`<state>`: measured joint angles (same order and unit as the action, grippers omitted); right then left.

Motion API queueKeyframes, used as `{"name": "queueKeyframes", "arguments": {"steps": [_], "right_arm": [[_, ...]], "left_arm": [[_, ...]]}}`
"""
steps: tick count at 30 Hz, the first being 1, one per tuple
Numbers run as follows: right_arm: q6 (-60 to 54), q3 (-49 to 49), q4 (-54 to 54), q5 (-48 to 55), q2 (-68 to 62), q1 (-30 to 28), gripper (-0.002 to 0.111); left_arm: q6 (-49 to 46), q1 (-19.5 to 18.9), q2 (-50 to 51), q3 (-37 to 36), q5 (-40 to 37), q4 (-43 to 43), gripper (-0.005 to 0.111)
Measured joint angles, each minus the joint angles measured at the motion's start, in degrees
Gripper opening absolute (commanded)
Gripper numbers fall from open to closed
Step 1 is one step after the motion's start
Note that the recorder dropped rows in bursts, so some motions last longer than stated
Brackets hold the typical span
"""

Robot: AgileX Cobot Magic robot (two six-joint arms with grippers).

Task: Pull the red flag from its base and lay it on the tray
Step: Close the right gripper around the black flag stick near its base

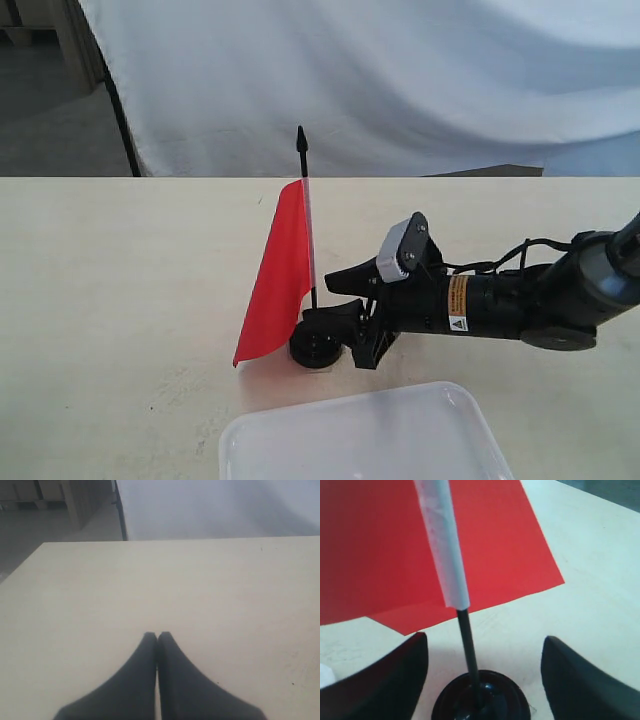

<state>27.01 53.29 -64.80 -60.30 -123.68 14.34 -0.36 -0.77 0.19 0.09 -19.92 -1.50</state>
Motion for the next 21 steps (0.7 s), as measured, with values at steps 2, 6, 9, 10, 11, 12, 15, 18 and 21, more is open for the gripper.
{"name": "queueKeyframes", "arguments": {"steps": [2,6,9,10,11,12,15,18,21], "right_arm": [[-1.6,0.0,2.1,0.5,-0.4,1.0,0.061],[-5.0,0.1,4.8,1.0,-0.7,2.6,0.061],[-6.1,0.3,6.1,1.0,-0.7,3.2,0.061],[-6.1,0.3,6.5,1.0,-0.7,3.2,0.061],[-6.2,0.3,7.0,1.0,-0.7,3.2,0.061],[-6.2,0.3,7.2,1.0,-0.7,3.2,0.061],[-6.3,0.3,7.5,0.8,-0.7,3.2,0.061],[-6.4,0.3,7.7,-0.9,-0.7,3.2,0.061],[-6.4,0.3,8.0,-3.0,-0.7,3.3,0.061]], "left_arm": [[0.0,0.0,0.0,0.0,0.0,0.0,0.000],[0.0,0.0,0.0,0.0,0.0,0.0,0.000],[0.0,0.0,0.0,0.0,0.0,0.0,0.000],[0.0,0.0,0.0,0.0,0.0,0.0,0.000],[0.0,0.0,0.0,0.0,0.0,0.0,0.000],[0.0,0.0,0.0,0.0,0.0,0.0,0.000],[0.0,0.0,0.0,0.0,0.0,0.0,0.000],[0.0,0.0,0.0,0.0,0.0,0.0,0.000],[0.0,0.0,0.0,0.0,0.0,0.0,0.000]]}}
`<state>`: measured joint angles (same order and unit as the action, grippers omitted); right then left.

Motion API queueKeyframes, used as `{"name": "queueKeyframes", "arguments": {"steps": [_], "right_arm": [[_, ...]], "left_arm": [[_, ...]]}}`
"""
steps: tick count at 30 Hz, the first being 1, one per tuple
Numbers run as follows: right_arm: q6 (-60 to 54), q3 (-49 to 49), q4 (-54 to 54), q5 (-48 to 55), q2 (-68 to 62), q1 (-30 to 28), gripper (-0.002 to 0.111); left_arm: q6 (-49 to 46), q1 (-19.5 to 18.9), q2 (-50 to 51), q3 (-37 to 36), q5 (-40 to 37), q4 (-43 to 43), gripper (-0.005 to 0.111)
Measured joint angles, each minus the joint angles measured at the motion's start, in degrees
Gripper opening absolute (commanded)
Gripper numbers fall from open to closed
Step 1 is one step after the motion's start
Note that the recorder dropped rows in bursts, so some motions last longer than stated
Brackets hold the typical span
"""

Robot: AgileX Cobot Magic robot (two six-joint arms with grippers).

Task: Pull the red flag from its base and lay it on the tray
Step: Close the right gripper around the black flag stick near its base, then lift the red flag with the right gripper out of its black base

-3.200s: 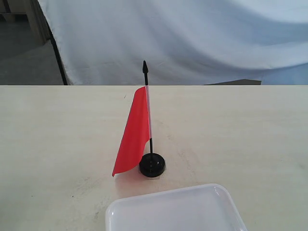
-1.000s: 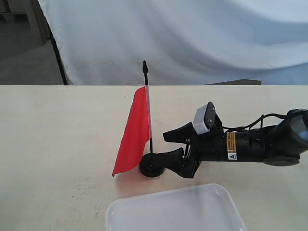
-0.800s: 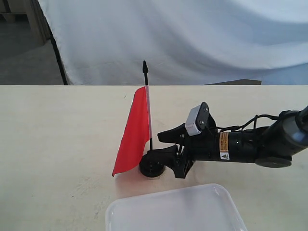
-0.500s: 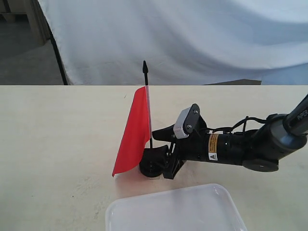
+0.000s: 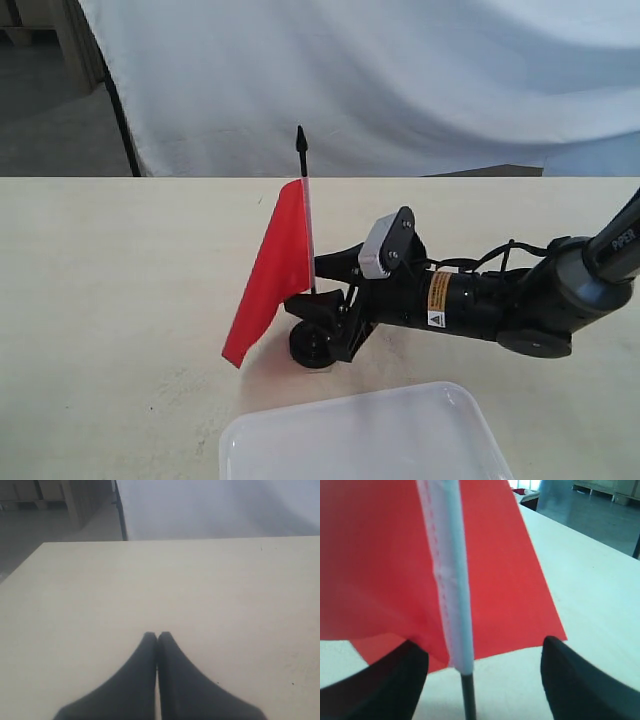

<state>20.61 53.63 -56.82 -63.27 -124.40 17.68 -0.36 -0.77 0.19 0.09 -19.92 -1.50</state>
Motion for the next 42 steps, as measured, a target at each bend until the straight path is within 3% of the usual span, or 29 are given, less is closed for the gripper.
{"name": "queueKeyframes", "arguments": {"steps": [4,8,11,15,16,24,29,36,39,42], "right_arm": [[0.0,0.0,0.5,-0.5,-0.2,0.7,0.058],[-2.1,0.0,1.8,-0.7,-1.1,1.8,0.048],[-3.0,0.0,1.9,-0.7,-1.3,2.0,0.034],[-3.2,0.0,2.0,-0.7,-1.3,2.0,0.003],[-3.5,0.0,2.1,-0.7,-1.3,2.0,0.000],[-5.6,0.0,2.8,-2.0,-1.3,2.0,0.000],[-2.9,0.0,-3.9,-1.3,6.5,1.8,0.000],[-0.3,0.3,-10.9,24.9,22.4,1.7,0.000],[7.2,0.3,-22.0,33.0,26.1,1.7,0.000],[22.0,-0.2,-39.1,36.9,29.8,1.7,0.000]], "left_arm": [[0.0,0.0,0.0,0.0,0.0,0.0,0.000],[0.0,0.0,0.0,0.0,0.0,0.0,0.000],[0.0,0.0,0.0,0.0,0.0,0.0,0.000],[0.0,0.0,0.0,0.0,0.0,0.0,0.000],[0.0,0.0,0.0,0.0,0.0,0.0,0.000],[0.0,0.0,0.0,0.0,0.0,0.0,0.000],[0.0,0.0,0.0,0.0,0.0,0.0,0.000],[0.0,0.0,0.0,0.0,0.0,0.0,0.000],[0.0,0.0,0.0,0.0,0.0,0.0,0.000],[0.0,0.0,0.0,0.0,0.0,0.0,0.000]]}}
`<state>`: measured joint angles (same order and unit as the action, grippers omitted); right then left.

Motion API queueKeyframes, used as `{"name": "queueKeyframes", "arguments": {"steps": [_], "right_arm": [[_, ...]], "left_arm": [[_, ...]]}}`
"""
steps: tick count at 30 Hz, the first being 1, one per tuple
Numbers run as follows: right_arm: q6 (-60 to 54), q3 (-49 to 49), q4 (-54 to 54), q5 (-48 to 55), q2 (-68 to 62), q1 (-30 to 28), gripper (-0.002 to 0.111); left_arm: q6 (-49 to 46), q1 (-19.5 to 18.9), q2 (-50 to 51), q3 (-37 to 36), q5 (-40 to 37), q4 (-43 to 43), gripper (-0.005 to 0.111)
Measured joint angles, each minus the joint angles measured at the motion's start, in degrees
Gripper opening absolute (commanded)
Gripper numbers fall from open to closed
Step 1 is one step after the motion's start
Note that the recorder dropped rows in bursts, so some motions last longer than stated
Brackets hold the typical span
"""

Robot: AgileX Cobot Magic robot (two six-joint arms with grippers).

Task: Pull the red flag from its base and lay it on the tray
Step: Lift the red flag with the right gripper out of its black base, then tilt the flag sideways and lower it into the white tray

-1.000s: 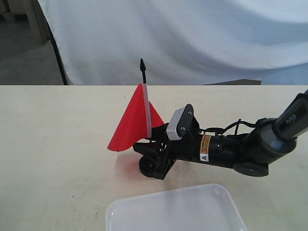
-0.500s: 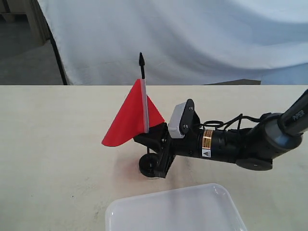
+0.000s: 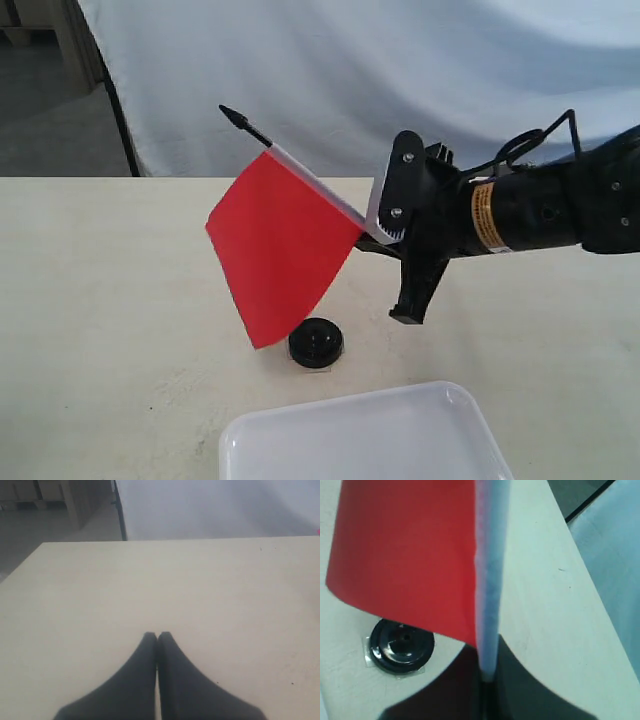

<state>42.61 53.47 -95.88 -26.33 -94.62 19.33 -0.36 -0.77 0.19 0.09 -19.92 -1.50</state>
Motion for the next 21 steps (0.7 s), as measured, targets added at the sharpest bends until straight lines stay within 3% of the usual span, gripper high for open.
{"name": "queueKeyframes", "arguments": {"steps": [8,21], "right_arm": [[0.6,-6.6,-3.7,0.4,5.0,0.0,0.000],[-15.1,-21.1,-4.1,11.3,18.3,0.0,0.000]], "left_arm": [[0.0,0.0,0.0,0.0,0.0,0.0,0.000],[0.0,0.0,0.0,0.0,0.0,0.0,0.000]]}}
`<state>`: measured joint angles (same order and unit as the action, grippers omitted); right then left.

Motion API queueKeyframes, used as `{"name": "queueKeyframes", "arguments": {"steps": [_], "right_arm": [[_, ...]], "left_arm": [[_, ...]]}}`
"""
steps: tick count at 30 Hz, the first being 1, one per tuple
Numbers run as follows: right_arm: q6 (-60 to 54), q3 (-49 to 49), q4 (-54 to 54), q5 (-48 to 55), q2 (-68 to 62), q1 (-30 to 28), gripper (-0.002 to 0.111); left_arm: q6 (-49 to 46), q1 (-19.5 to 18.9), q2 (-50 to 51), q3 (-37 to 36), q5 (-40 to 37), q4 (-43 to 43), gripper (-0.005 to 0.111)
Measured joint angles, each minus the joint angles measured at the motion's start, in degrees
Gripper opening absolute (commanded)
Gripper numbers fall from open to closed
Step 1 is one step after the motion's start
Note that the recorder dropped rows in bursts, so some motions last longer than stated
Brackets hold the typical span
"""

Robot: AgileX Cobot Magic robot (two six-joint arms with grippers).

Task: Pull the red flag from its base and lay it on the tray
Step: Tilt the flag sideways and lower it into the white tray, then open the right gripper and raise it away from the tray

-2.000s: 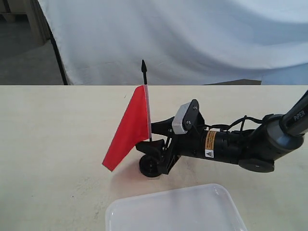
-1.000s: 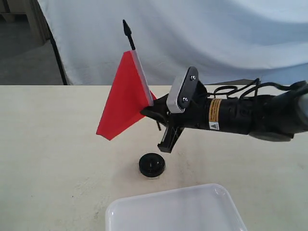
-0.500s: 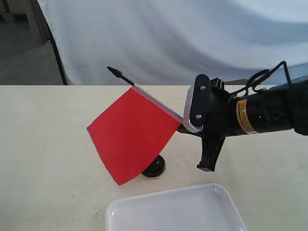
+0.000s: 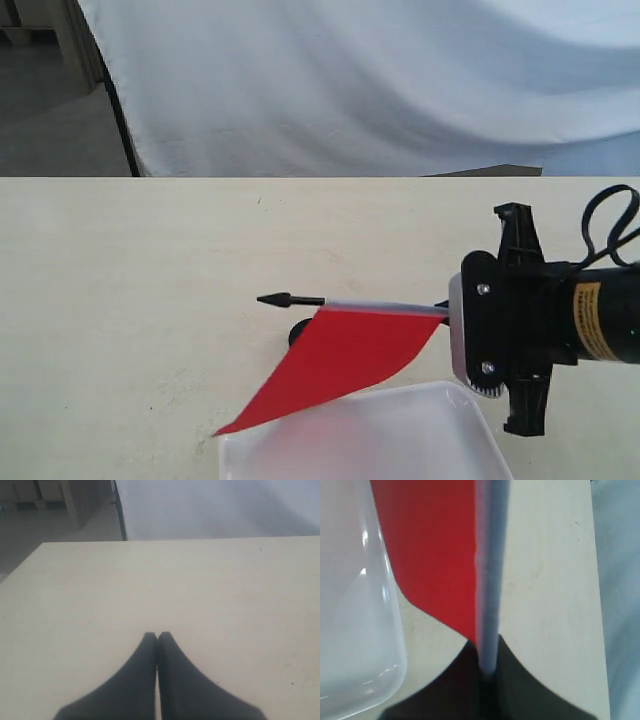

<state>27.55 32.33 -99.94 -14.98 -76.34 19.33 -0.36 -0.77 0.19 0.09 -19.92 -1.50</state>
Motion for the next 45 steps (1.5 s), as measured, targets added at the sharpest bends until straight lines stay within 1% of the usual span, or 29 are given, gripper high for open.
{"name": "queueKeyframes", "arguments": {"steps": [5,9,13,18,23,24,27,28,29,30,31,33,37,41,42,43,44,45], "right_arm": [[-0.6,-4.8,0.0,1.0,3.5,0.7,0.000],[-0.5,-9.8,0.0,3.6,6.1,4.1,0.000],[-0.4,-13.4,0.0,8.0,5.8,8.0,0.000],[-0.3,-14.1,0.0,11.5,1.9,9.9,0.000],[-0.3,-12.7,0.0,12.0,-3.6,10.1,0.001],[-0.3,-12.3,0.0,12.0,-4.2,10.1,0.004],[-0.3,-12.1,0.0,12.1,-5.5,10.1,0.023],[-0.3,-12.1,0.0,12.1,-5.6,10.1,0.035],[-0.3,-12.1,0.0,12.0,-5.9,10.1,0.043],[-0.3,-12.1,0.0,11.9,-6.0,10.1,0.060],[-0.3,-12.1,0.0,11.3,-6.0,10.1,0.070],[-0.3,-12.1,0.0,10.4,-6.0,10.1,0.079],[-0.2,-12.1,0.0,9.7,-5.4,10.2,0.079],[0.1,-12.1,0.0,9.8,-0.8,10.2,0.079],[0.5,-12.1,0.0,10.0,0.3,10.2,0.076],[1.0,-12.1,0.0,10.5,1.6,10.2,0.071],[1.1,-12.1,0.0,11.1,2.5,10.2,0.063],[1.2,-12.1,0.0,12.3,3.8,10.3,0.052]], "left_arm": [[0.0,0.0,0.0,0.0,0.0,0.0,0.000],[0.0,0.0,0.0,0.0,0.0,0.0,0.000],[0.0,0.0,0.0,0.0,0.0,0.0,0.000],[0.0,0.0,0.0,0.0,0.0,0.0,0.000],[0.0,0.0,0.0,0.0,0.0,0.0,0.000],[0.0,0.0,0.0,0.0,0.0,0.0,0.000],[0.0,0.0,0.0,0.0,0.0,0.0,0.000],[0.0,0.0,0.0,0.0,0.0,0.0,0.000],[0.0,0.0,0.0,0.0,0.0,0.0,0.000],[0.0,0.0,0.0,0.0,0.0,0.0,0.000],[0.0,0.0,0.0,0.0,0.0,0.0,0.000],[0.0,0.0,0.0,0.0,0.0,0.0,0.000],[0.0,0.0,0.0,0.0,0.0,0.0,0.000],[0.0,0.0,0.0,0.0,0.0,0.0,0.000],[0.0,0.0,0.0,0.0,0.0,0.0,0.000],[0.0,0.0,0.0,0.0,0.0,0.0,0.000],[0.0,0.0,0.0,0.0,0.0,0.0,0.000],[0.0,0.0,0.0,0.0,0.0,0.0,0.000]]}}
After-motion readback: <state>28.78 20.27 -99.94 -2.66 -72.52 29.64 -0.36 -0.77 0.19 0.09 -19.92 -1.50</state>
